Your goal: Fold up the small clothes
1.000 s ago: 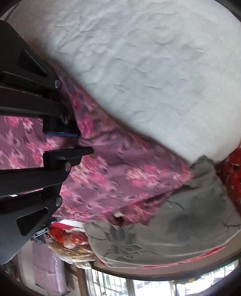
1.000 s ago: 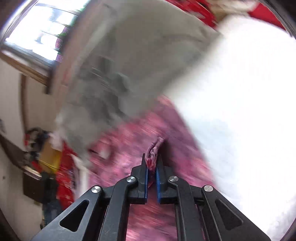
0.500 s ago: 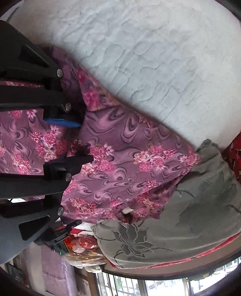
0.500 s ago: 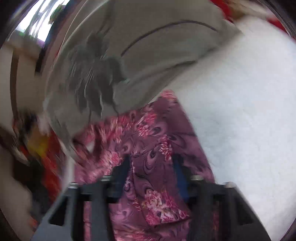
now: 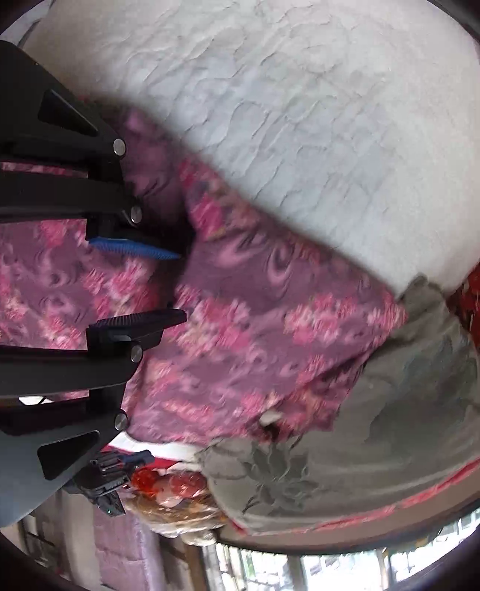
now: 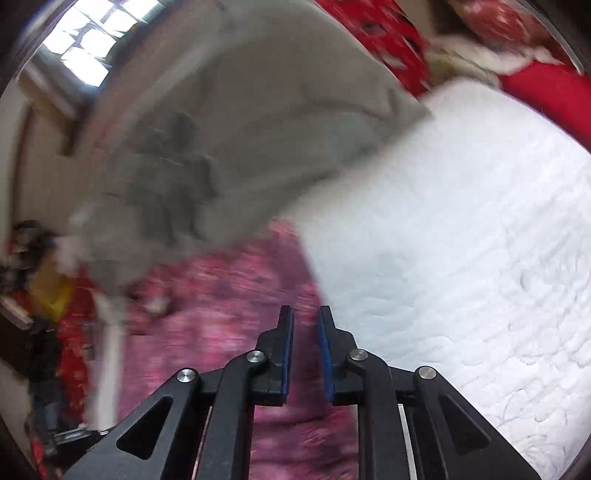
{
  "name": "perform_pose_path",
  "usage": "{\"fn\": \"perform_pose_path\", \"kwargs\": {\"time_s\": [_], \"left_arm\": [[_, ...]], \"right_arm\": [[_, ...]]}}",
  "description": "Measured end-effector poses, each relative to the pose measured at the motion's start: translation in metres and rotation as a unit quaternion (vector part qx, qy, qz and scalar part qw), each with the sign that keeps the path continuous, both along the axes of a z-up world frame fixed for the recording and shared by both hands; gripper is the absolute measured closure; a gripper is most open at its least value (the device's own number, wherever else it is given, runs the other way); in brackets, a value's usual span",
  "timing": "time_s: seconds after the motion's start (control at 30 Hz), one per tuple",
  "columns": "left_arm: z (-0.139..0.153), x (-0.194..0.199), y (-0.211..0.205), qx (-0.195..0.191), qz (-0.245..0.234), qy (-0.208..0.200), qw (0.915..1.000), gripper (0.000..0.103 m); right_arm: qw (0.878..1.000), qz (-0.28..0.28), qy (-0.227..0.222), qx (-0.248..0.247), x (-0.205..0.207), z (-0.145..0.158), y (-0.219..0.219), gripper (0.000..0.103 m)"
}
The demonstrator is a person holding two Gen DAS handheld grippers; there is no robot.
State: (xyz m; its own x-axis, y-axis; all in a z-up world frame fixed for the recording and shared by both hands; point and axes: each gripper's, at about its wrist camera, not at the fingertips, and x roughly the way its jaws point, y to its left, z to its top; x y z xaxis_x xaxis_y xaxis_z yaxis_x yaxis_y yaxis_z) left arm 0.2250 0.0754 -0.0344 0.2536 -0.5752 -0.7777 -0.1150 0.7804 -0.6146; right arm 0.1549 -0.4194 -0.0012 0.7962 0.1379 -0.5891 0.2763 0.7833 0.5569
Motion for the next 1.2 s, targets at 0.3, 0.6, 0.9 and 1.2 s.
{"fn": "perform_pose_path", "kwargs": {"time_s": [0.3,0.6,0.9,1.2], "left_arm": [[-0.007,-0.007,-0.044,0.095,-0.060,-0.020,0.9935,0.057],[-0.002,-0.055,-0.036,0.099,-0.091,0.010,0.9909,0.056],[-0.001,-0.118,-0.026,0.103,-0.128,0.044,0.9855,0.055],[-0.007,-0.173,0.027,0.110,-0.137,0.077,0.9815,0.055]], "right_arm": [[0.989,0.120,0.086,-0.016,0.004,-0.035,0.027,0.079],[0.965,0.181,0.179,-0.060,-0.026,-0.027,0.050,0.073],[0.942,0.226,0.220,-0.115,-0.109,-0.032,0.076,0.064],[0.952,0.207,0.214,-0.072,-0.194,-0.036,0.056,0.057]]}}
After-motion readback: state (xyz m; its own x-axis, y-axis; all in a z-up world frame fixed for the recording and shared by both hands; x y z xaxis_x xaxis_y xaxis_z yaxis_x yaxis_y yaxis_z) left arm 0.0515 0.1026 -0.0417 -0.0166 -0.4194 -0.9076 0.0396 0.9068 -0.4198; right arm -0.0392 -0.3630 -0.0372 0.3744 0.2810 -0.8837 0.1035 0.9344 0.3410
